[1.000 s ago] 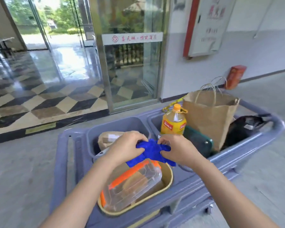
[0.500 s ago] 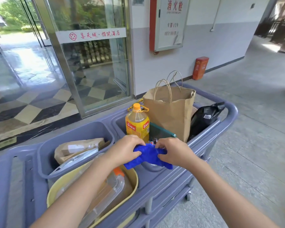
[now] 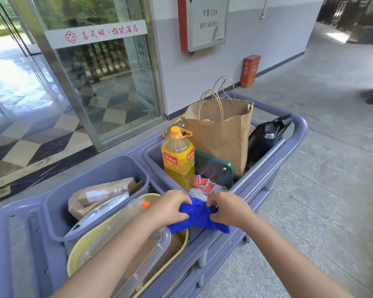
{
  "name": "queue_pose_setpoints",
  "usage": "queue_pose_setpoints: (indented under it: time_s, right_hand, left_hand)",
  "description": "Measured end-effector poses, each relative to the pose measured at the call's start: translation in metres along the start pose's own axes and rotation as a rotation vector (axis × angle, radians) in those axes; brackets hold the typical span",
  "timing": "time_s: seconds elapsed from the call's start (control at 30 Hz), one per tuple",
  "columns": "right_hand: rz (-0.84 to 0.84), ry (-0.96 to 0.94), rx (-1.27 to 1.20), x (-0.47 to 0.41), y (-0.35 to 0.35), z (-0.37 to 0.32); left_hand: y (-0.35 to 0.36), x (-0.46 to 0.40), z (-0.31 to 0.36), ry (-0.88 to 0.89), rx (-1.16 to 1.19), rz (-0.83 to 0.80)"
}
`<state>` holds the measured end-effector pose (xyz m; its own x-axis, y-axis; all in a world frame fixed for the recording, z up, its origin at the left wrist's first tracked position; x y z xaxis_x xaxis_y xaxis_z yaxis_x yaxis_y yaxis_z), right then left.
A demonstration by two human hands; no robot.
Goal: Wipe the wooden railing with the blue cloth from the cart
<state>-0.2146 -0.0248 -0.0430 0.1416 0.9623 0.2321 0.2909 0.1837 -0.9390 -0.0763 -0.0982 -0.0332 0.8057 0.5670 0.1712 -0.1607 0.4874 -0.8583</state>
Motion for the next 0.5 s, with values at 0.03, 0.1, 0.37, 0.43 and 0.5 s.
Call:
queue_pose_setpoints:
  time_s: [0.03, 0.1, 0.37, 0.43, 0.5]
  right_hand:
    - [-0.026, 0.007, 0.008, 0.001, 0.005, 0.002]
    - [-0.045, 0.012, 0.017, 0.003, 0.012, 0.004]
    - [-0.007, 0.03, 0.029, -0.001, 0.021, -0.001]
    - [-0.029, 0.02, 0.045, -0.003, 0.019, -0.002]
    - [-0.057, 0.011, 0.063, -0.002, 0.019, -0.002]
  left_hand:
    - [0.005, -0.001, -0.004, -0.013, 0.038, -0.044]
    - [0.013, -0.001, -0.008, -0.038, 0.075, -0.105]
    - [0.029, -0.004, -0.014, -0.054, -0.002, -0.075]
    - [0.029, -0.007, -0.012, -0.051, -0.015, -0.102]
    - [0.027, -0.007, -0.011, -0.056, -0.018, -0.15]
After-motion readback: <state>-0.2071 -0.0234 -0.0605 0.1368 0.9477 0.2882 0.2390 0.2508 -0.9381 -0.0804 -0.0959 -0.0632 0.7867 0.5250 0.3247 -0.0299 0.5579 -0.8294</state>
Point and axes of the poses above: each hand's wrist, its own x-axis away from the middle knuckle, its own y-axis out of the palm, z = x × y, the point moved 5 cm from there along -x, towards the middle knuckle, and after that the axes turned 8 degrees about x, right-handed, at the moved point
